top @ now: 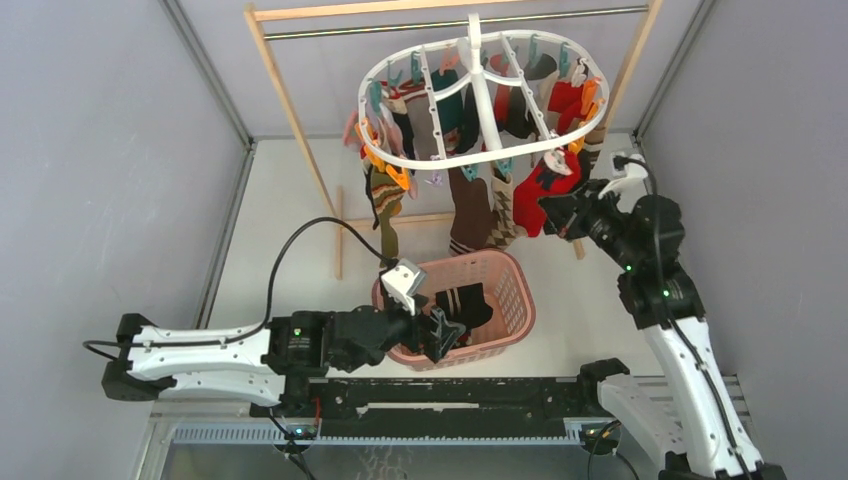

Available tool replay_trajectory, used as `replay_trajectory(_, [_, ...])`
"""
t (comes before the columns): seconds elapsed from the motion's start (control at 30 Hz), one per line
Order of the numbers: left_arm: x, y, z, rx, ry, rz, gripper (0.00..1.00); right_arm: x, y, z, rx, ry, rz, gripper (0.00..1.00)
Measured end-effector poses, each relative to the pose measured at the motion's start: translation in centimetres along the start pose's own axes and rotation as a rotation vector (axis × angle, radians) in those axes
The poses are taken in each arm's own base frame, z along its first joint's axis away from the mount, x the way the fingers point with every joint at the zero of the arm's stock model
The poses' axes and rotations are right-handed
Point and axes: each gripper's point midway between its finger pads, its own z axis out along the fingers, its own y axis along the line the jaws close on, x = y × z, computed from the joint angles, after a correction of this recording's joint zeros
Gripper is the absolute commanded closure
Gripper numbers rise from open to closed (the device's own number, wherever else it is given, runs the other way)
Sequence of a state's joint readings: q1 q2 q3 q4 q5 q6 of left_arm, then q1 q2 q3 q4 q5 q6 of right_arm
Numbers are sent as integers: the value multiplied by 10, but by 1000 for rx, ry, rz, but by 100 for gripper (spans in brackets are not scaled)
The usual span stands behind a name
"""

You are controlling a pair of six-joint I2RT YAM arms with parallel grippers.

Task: Remove the socks clipped to the hanger
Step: Remove the sock from the hanger.

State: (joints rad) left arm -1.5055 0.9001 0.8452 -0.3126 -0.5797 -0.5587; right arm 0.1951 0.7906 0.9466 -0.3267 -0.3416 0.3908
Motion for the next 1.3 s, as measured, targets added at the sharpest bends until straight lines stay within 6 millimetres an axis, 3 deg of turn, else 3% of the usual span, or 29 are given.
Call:
replay_trajectory(0.13, [-8, -17, 7, 51, -8, 17, 0, -29, 26, -27, -42, -73, -33, 100])
replay_trajectory(0.27, [-14, -30, 13, 85, -21, 31, 0, -33, 45, -47, -91, -67, -38, 100])
replay_trajectory(0.6, [-40, -45, 16, 130, -116, 25, 0, 7, 71, -81, -211, 101, 24, 100])
replay_trajectory(0.83, [-67, -49, 12, 141, -218, 33, 0, 18, 94, -105, -319, 139, 38, 100])
replay_trajectory(1.03, [-86, -49, 15, 138, -292, 64, 0, 28, 103, -108, -379, 191, 80, 100])
replay_trajectory(1.3, [-96, -42, 39, 148, -339, 97, 0, 44, 113, -103, -444, 269, 128, 100])
